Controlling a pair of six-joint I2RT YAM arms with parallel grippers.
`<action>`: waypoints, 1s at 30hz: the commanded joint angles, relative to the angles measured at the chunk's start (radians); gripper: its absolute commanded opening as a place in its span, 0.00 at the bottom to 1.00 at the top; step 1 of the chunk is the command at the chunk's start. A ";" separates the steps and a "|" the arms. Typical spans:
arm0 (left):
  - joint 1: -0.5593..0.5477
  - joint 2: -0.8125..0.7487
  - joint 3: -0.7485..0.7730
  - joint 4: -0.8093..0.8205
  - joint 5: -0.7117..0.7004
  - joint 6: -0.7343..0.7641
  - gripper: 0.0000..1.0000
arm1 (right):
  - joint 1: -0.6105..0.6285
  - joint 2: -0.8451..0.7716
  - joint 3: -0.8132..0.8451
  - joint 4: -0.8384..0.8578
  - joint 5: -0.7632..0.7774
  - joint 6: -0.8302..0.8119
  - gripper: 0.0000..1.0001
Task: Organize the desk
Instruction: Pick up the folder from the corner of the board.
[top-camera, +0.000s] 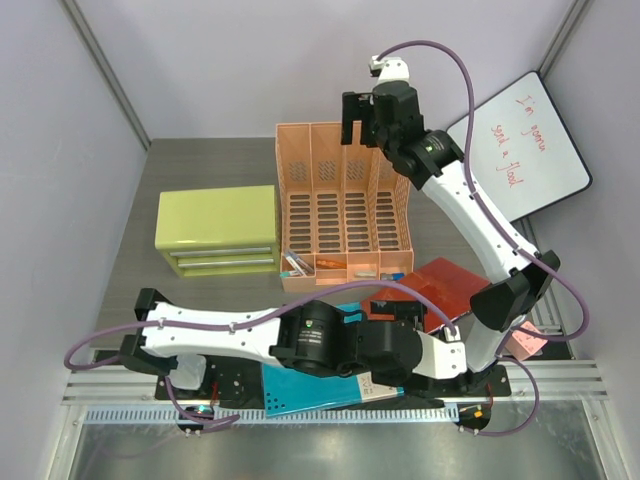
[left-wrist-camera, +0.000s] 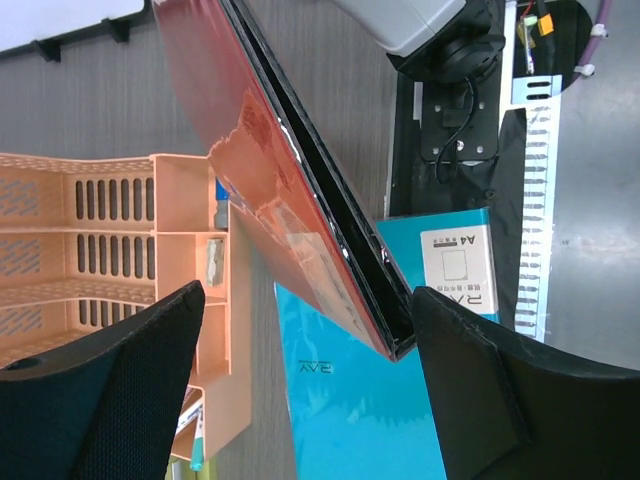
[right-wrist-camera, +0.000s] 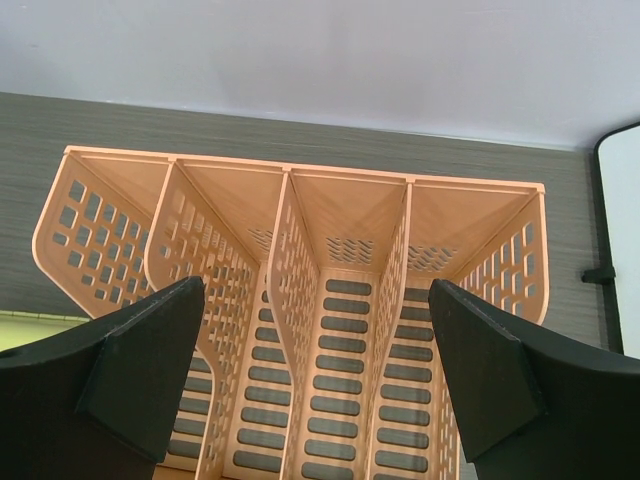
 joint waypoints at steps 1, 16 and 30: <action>-0.011 0.037 0.044 0.060 -0.054 -0.050 0.84 | -0.013 -0.066 -0.005 0.046 -0.022 0.005 1.00; -0.057 0.100 0.101 0.059 -0.060 -0.052 0.84 | -0.024 -0.094 -0.049 0.066 -0.046 0.010 1.00; 0.029 0.179 0.029 0.082 -0.180 -0.009 0.81 | -0.024 -0.077 -0.032 0.066 -0.076 0.019 1.00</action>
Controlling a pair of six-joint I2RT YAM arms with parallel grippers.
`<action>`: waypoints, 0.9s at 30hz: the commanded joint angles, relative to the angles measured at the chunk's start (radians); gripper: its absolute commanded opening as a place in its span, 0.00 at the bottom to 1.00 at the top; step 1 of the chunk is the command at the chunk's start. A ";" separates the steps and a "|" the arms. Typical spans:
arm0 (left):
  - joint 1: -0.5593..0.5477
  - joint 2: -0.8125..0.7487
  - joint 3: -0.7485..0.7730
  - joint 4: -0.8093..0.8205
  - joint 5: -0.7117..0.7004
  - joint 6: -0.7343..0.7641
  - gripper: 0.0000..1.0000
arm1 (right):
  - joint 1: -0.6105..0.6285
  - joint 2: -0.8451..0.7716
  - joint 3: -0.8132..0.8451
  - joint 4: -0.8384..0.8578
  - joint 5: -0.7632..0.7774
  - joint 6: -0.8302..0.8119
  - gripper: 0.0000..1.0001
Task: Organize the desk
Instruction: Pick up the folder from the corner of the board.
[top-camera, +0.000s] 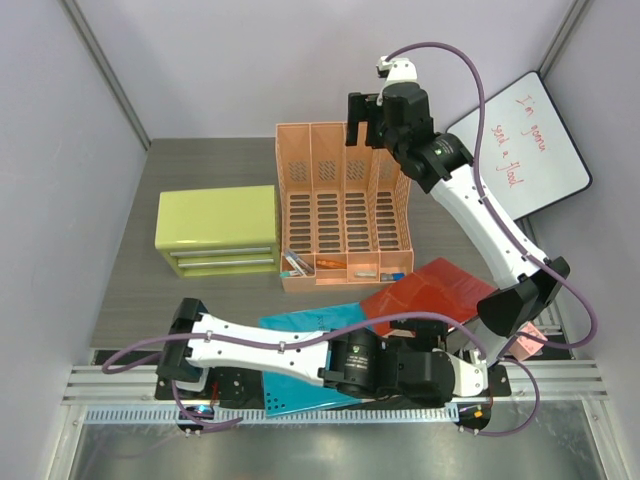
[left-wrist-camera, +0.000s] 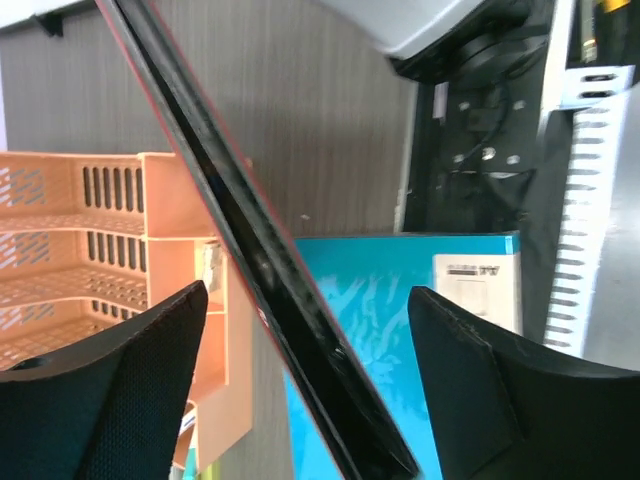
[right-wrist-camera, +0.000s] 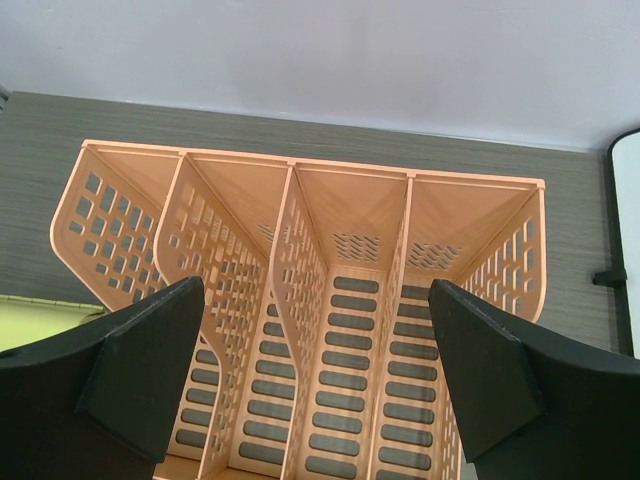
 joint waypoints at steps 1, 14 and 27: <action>0.081 0.006 0.010 0.021 -0.042 -0.001 0.75 | -0.003 -0.024 0.025 0.042 -0.016 0.010 1.00; 0.238 -0.092 0.052 0.009 -0.050 0.027 0.00 | -0.009 -0.119 0.083 0.028 0.158 -0.081 1.00; 0.437 -0.284 0.504 -0.116 0.102 -0.096 0.00 | -0.012 -0.383 0.065 0.178 0.515 -0.299 1.00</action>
